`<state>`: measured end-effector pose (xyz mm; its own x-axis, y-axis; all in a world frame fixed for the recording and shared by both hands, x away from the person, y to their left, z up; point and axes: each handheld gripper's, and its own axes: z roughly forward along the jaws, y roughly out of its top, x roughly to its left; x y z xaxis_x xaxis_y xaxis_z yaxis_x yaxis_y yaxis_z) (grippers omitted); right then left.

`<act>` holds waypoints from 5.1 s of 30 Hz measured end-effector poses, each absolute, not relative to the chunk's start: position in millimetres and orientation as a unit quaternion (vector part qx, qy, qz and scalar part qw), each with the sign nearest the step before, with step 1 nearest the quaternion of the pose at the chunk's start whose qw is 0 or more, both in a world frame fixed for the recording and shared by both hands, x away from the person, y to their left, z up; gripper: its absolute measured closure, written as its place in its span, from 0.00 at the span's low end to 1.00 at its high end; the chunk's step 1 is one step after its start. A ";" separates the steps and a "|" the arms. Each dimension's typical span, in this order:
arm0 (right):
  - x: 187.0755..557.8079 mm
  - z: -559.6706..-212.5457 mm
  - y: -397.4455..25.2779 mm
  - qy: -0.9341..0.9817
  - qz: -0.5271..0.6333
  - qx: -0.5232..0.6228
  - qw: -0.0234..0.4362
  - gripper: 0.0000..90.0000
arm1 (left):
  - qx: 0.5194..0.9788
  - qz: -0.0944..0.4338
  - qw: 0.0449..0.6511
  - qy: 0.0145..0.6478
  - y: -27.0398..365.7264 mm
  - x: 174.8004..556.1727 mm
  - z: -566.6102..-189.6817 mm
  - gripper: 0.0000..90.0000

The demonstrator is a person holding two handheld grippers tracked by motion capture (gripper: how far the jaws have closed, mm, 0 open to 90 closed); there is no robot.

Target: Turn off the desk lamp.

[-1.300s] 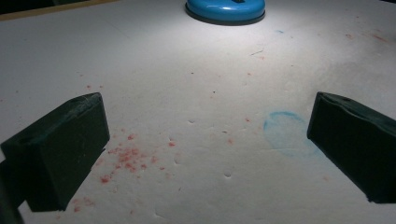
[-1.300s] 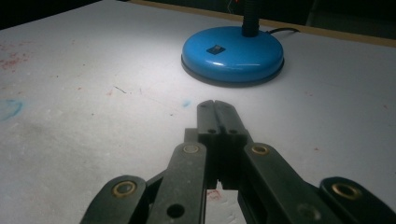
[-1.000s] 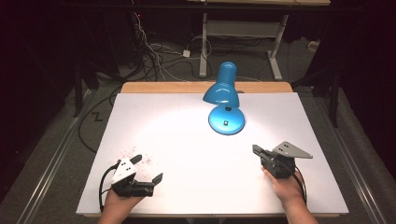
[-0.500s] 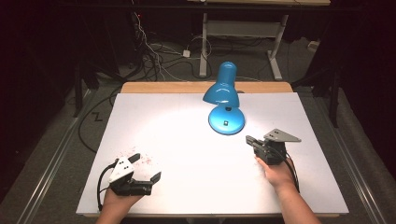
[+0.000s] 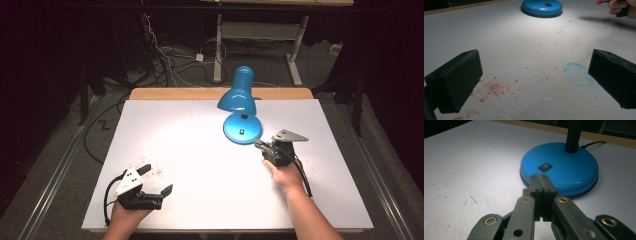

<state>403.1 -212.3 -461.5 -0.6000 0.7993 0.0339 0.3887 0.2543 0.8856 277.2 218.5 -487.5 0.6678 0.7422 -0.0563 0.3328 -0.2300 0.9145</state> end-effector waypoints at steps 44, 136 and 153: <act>465.3 -471.9 -179.8 0.763 0.450 0.409 0.217 1.00 | 0.764 0.200 0.509 0.342 215.2 279.1 -490.8 0.00; 466.2 -465.0 -177.4 0.760 0.450 0.412 0.225 1.00 | 0.760 0.185 0.516 0.350 216.2 278.9 -493.3 0.00; 419.3 -458.8 -178.3 0.767 0.463 0.388 0.215 1.00 | 0.756 0.184 0.522 0.350 218.3 278.2 -490.0 0.00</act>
<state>419.3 -178.3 -458.8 -0.6059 0.7950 0.0292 0.3956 0.2693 0.8781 278.2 218.3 -490.0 0.6879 0.7205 -0.0871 0.3368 -0.2106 0.9177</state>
